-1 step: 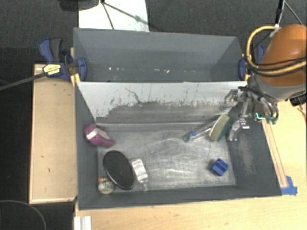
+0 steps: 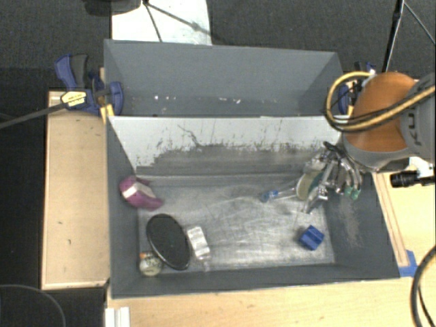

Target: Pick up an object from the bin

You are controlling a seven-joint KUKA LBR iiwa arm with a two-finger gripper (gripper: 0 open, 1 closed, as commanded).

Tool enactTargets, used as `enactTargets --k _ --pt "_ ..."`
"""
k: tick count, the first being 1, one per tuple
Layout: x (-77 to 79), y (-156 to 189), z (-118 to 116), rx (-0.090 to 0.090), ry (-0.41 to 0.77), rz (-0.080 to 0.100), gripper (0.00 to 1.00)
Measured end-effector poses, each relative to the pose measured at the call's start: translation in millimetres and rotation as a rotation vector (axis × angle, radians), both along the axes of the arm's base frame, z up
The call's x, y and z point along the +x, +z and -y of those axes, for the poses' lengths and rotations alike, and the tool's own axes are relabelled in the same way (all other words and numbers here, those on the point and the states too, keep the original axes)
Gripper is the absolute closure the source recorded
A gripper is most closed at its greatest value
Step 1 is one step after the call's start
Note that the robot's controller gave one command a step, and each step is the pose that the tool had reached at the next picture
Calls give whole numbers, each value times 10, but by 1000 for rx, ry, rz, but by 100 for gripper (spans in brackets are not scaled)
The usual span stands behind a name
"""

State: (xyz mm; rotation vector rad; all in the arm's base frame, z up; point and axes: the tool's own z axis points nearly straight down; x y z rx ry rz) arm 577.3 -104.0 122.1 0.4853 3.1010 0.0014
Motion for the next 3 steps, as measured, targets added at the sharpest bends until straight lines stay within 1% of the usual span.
enactTargets --k 1,2,3 --pt "-48 -495 -338 -2 -66 8 0" --pt "-26 -462 -324 -3 -64 15 100" --pt "-68 820 -404 -1 -31 7 100"
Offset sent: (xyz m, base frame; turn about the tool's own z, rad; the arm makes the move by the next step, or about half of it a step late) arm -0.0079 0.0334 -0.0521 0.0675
